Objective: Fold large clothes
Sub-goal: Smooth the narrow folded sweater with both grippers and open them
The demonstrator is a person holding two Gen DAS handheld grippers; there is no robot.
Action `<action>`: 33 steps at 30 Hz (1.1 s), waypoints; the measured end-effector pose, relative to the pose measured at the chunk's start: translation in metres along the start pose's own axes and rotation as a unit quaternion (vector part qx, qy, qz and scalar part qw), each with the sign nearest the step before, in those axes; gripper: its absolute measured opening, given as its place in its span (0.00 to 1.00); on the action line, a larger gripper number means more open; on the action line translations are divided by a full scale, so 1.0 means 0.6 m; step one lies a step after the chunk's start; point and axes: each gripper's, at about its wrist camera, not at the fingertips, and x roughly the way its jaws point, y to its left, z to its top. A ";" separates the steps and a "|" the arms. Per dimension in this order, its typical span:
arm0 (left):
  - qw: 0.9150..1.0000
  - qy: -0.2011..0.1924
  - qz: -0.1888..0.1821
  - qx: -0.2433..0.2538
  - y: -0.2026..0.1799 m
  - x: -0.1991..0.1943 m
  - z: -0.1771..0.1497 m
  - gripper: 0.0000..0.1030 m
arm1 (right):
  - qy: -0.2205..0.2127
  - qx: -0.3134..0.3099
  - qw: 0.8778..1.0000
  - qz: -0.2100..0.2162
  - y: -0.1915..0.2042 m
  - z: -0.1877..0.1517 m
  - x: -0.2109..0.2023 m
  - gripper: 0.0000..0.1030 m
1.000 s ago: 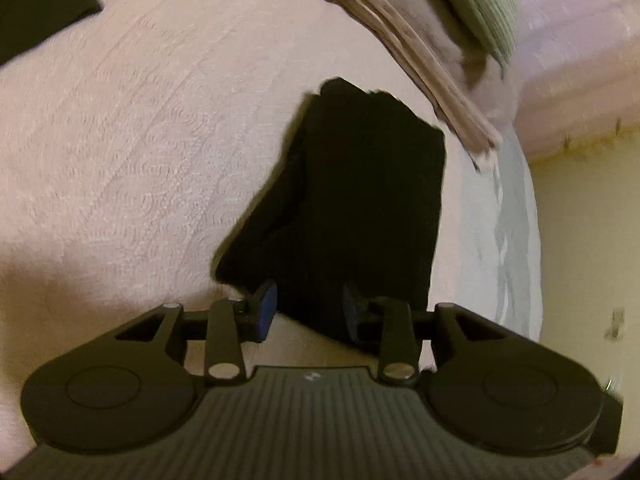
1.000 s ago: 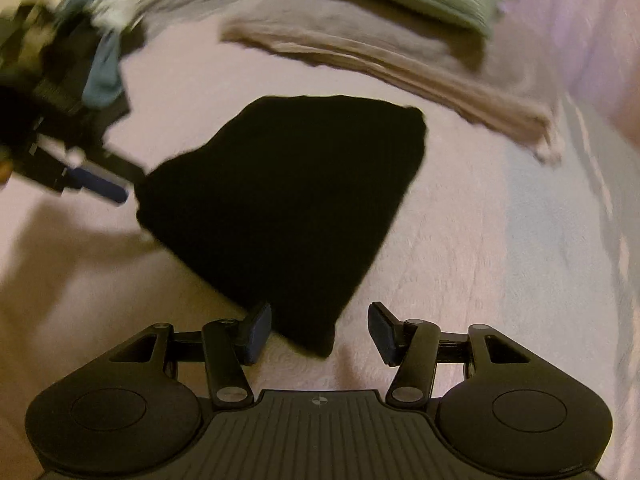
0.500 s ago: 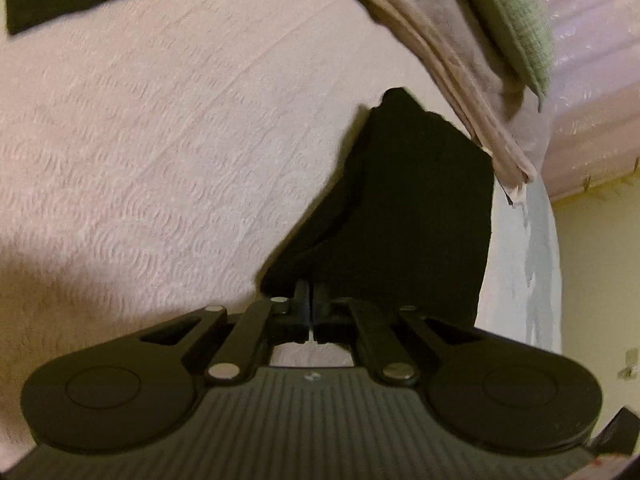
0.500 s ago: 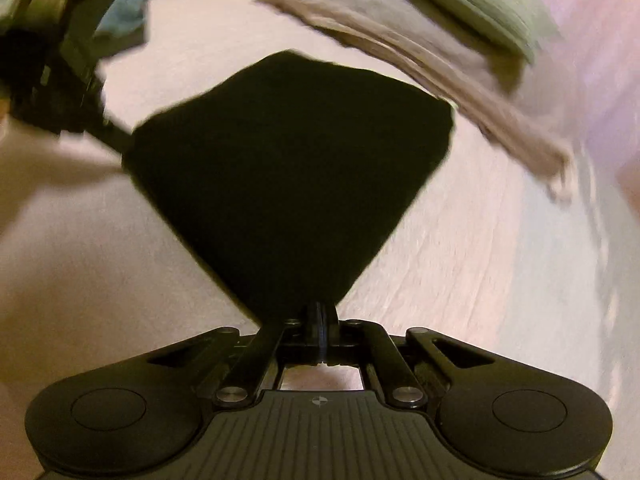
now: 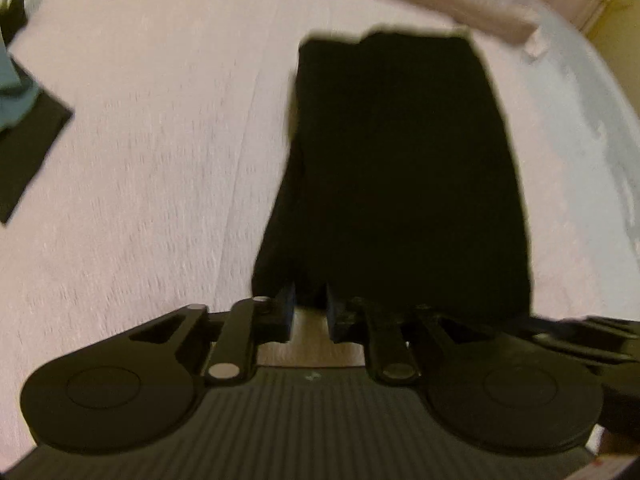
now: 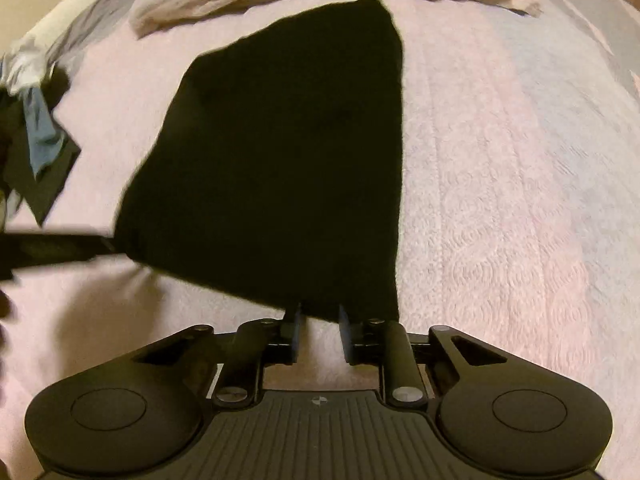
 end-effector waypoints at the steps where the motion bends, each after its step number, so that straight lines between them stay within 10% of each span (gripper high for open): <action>1: 1.000 -0.002 0.004 -0.001 -0.003 -0.007 -0.001 0.12 | -0.007 0.009 1.000 0.011 0.000 0.001 -0.014 0.27; 12: 0.999 0.005 0.054 -0.004 -0.046 -0.138 -0.014 0.37 | -0.037 0.037 0.998 0.024 0.014 0.004 -0.131 0.49; 33: 0.998 -0.030 0.054 -0.007 -0.092 -0.227 -0.016 0.43 | -0.054 0.003 0.998 0.016 0.031 0.001 -0.221 0.61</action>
